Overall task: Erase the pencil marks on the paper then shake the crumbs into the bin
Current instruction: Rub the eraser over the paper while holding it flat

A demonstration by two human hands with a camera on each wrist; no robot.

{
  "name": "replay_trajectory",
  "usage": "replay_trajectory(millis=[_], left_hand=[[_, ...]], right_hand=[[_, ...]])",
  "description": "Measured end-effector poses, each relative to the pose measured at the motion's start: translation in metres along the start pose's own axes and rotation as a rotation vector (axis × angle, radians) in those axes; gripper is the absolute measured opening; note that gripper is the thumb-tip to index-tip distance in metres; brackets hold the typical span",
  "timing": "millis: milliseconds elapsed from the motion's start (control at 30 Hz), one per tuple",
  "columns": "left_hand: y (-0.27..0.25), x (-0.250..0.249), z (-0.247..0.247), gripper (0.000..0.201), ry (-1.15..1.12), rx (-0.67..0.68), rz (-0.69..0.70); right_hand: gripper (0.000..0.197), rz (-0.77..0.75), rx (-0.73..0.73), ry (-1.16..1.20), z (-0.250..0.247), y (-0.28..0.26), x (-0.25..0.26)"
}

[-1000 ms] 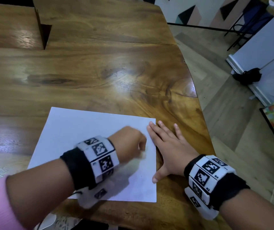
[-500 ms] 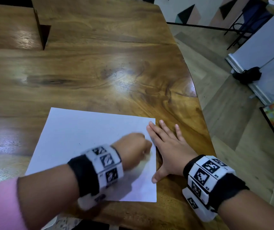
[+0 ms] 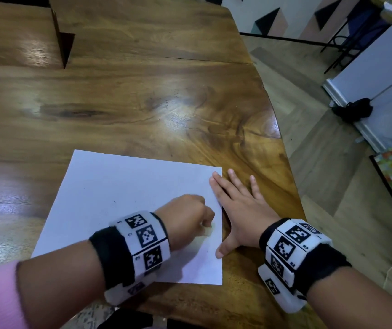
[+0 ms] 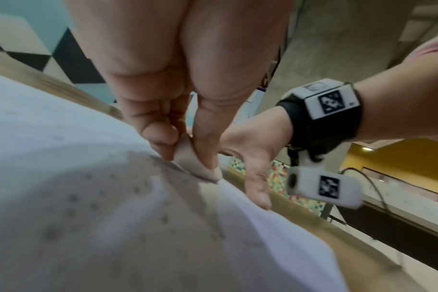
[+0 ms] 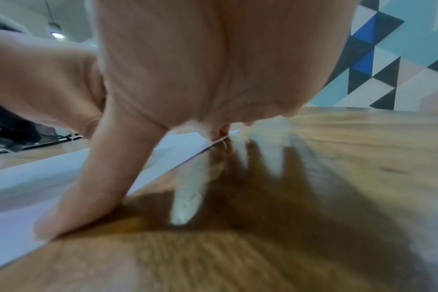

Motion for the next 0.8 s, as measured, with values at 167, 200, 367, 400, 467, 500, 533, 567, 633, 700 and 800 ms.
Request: replay_trajectory(millis=[167,200,367,400,467,500,533,567,633,700,800], left_hand=[[-0.043,-0.003,0.009,0.013,-0.038,0.194,0.132],[-0.041,-0.003,0.007,0.011,-0.039,0.207,0.137],[-0.009,0.000,-0.003,0.013,0.039,0.030,0.004],[-0.011,0.000,-0.002,0.013,0.029,0.052,0.015],[-0.024,0.001,0.007,0.016,0.012,0.196,0.074],[-0.032,0.002,0.013,0.017,0.031,0.258,0.112],[-0.038,0.002,0.015,0.018,0.067,0.298,0.141],[-0.039,0.002,0.013,0.019,0.084,0.317,0.158],[-0.028,0.000,0.006,0.019,0.038,0.301,0.118],[-0.013,-0.001,-0.001,0.017,0.076,0.166,0.066],[-0.013,0.000,-0.004,0.016,0.104,0.080,0.067]], right_hand=[[0.148,0.009,0.009,-0.007,0.000,0.000,0.000],[0.148,0.009,0.010,-0.004,0.000,0.000,0.000],[0.148,0.014,0.014,0.002,0.000,0.001,0.000],[0.148,0.017,0.019,0.000,0.000,0.000,0.001],[0.147,0.021,0.022,0.001,0.000,0.000,0.000],[0.147,0.021,0.024,0.001,0.000,0.000,0.000],[0.147,0.020,0.027,0.001,0.000,0.000,0.001],[0.147,0.022,0.029,0.001,0.000,0.000,0.001],[0.147,0.025,0.031,0.000,-0.001,0.000,0.002],[0.147,0.028,0.031,0.002,-0.001,0.000,0.002],[0.147,0.030,0.035,-0.003,-0.002,-0.001,0.003]])
Point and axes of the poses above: each hand's wrist, its own y-axis towards the middle knuckle, its own z-axis out of the palm, x = y × z, the point moved 1 cm from there along y, towards the middle knuckle, and after that the axes turned 13 degrees about y, right-handed, at the moved point
